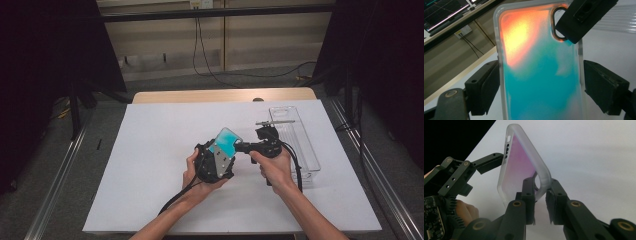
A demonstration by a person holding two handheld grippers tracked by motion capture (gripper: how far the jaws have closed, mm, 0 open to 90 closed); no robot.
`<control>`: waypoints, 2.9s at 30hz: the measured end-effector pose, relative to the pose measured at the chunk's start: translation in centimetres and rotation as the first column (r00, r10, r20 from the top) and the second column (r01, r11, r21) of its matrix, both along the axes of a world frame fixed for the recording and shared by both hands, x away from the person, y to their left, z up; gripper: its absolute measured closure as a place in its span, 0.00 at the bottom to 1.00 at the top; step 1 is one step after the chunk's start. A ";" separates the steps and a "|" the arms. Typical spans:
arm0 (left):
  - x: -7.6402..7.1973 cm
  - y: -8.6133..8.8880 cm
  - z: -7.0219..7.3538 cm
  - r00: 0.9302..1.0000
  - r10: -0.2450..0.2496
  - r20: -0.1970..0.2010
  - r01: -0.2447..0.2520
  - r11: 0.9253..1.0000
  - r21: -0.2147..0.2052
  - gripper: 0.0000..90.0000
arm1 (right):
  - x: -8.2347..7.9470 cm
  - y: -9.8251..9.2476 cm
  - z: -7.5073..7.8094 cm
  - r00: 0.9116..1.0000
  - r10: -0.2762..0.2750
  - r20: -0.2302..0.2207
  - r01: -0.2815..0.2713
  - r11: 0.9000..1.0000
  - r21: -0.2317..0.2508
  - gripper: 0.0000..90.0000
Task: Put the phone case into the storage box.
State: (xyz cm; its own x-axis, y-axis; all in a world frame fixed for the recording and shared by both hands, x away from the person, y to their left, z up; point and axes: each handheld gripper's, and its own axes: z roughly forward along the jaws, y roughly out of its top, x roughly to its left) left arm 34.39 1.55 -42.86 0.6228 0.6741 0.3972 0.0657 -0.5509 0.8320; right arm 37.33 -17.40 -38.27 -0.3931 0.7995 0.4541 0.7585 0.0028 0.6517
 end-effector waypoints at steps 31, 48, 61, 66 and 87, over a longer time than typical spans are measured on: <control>1.1 0.7 0.5 0.997 -0.034 -0.071 0.027 0.995 -0.097 0.15 | -0.4 0.1 0.9 0.999 0.009 0.038 -0.011 0.999 0.038 0.93; 2.0 1.9 1.5 0.971 -0.117 -0.210 0.057 0.961 -0.271 0.04 | -0.2 -0.9 1.4 0.996 -0.026 0.080 0.023 0.999 0.033 0.93; 2.4 2.8 1.3 0.965 -0.114 -0.236 0.056 0.969 -0.240 0.04 | -0.3 -1.5 1.5 0.993 -0.039 0.109 0.038 0.999 0.006 0.93; 2.7 3.9 1.3 0.960 -0.111 -0.256 0.041 0.963 -0.266 0.03 | -0.2 -1.7 1.6 0.992 -0.045 0.122 0.047 0.999 -0.012 0.93; 1.6 6.2 1.6 0.986 -0.046 -0.162 -0.007 0.951 -0.309 0.04 | -0.4 -3.8 2.1 0.986 -0.084 0.144 0.089 0.996 -0.029 0.93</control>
State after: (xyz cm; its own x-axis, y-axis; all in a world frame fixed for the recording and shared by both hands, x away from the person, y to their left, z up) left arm 35.97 7.77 -41.30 0.6762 0.7339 0.0633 0.2084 -0.2730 0.9392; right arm 36.95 -21.20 -36.15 -0.3802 0.8480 0.3691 0.6560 -0.0341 0.7540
